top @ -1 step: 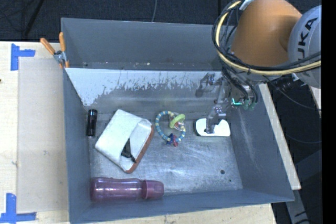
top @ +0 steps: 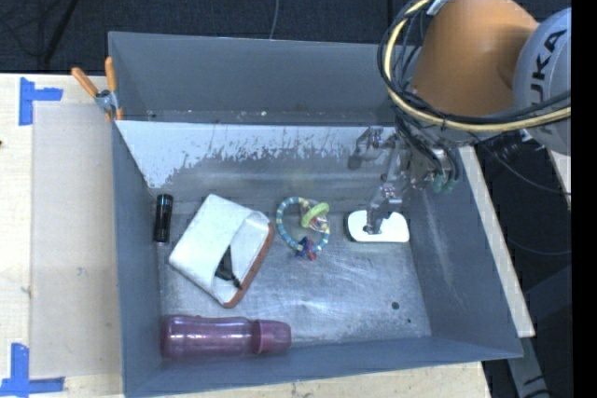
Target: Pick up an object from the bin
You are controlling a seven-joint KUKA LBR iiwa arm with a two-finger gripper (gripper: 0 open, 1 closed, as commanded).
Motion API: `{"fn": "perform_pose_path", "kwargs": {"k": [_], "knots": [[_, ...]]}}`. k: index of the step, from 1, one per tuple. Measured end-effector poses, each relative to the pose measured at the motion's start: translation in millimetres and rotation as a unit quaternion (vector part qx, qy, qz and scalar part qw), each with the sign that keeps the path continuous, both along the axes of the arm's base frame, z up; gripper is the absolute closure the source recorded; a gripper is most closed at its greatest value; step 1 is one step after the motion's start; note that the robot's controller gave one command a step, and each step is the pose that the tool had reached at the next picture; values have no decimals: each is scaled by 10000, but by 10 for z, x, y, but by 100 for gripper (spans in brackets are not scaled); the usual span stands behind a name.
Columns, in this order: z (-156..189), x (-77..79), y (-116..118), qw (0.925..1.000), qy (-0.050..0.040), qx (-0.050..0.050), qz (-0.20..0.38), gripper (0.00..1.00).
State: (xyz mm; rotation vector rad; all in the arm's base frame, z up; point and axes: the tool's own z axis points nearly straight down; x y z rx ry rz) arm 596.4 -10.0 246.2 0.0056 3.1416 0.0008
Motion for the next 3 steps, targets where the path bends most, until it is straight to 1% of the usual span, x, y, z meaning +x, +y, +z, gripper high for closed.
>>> {"fn": "perform_pose_path", "kwargs": {"k": [1,2,3], "knots": [[-660,72,80,9987,-12,2,-510,0],[-876,198,232,9982,5,4,-604,0],[-879,236,179,9978,-7,3,-669,0]]}}
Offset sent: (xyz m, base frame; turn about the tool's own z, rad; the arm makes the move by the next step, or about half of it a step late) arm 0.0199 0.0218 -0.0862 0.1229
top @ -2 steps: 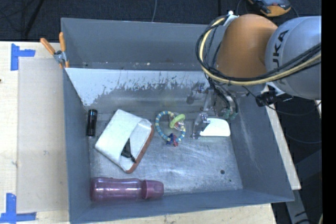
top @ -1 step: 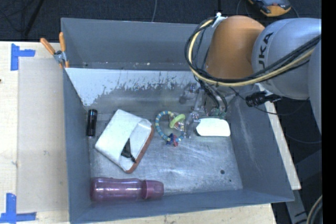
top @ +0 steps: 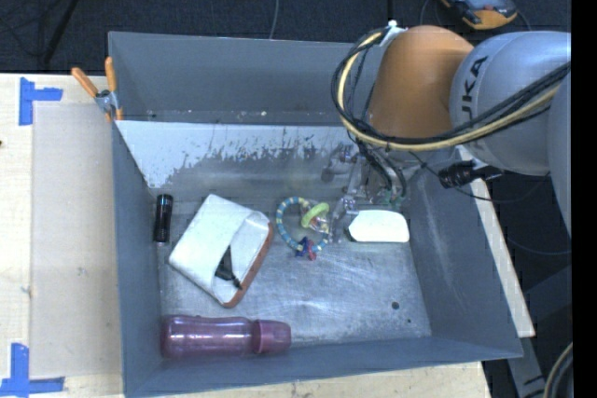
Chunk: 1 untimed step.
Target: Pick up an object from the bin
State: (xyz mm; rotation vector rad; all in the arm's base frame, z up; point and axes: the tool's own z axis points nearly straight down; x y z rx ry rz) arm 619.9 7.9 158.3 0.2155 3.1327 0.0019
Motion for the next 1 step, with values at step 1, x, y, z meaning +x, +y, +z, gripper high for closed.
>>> {"fn": "perform_pose_path", "kwargs": {"k": [1], "knots": [[-650,7,-4,9878,0,1,-1556,0]]}}
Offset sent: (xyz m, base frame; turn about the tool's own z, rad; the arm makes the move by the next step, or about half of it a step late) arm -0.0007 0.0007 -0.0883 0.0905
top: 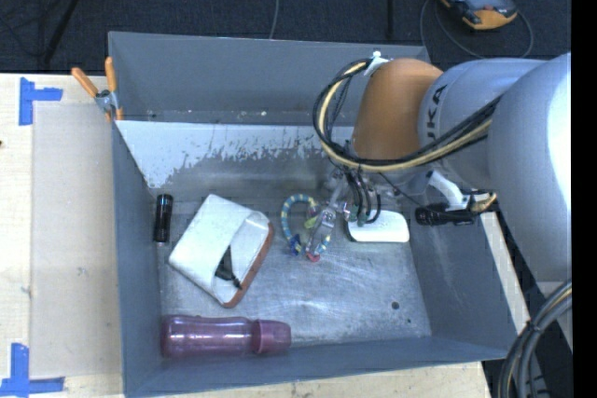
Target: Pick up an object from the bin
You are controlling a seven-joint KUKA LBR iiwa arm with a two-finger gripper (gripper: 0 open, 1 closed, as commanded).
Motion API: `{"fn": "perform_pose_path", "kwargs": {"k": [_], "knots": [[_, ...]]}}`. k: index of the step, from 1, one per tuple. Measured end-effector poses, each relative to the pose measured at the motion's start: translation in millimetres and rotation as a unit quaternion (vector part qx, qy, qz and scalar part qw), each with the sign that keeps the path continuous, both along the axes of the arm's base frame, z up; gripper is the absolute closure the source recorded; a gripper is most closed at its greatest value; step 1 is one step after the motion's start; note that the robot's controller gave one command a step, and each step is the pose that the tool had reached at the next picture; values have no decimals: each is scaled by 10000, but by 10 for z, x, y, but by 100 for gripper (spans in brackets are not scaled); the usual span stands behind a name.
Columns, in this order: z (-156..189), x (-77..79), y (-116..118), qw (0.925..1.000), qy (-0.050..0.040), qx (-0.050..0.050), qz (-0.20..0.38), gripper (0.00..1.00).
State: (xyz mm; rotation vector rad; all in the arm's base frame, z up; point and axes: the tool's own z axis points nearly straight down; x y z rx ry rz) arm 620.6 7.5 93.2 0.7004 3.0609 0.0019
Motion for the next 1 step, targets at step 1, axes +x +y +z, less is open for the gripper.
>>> {"fn": "perform_pose_path", "kwargs": {"k": [1], "knots": [[-158,47,44,9938,-83,13,1113,100]]}}
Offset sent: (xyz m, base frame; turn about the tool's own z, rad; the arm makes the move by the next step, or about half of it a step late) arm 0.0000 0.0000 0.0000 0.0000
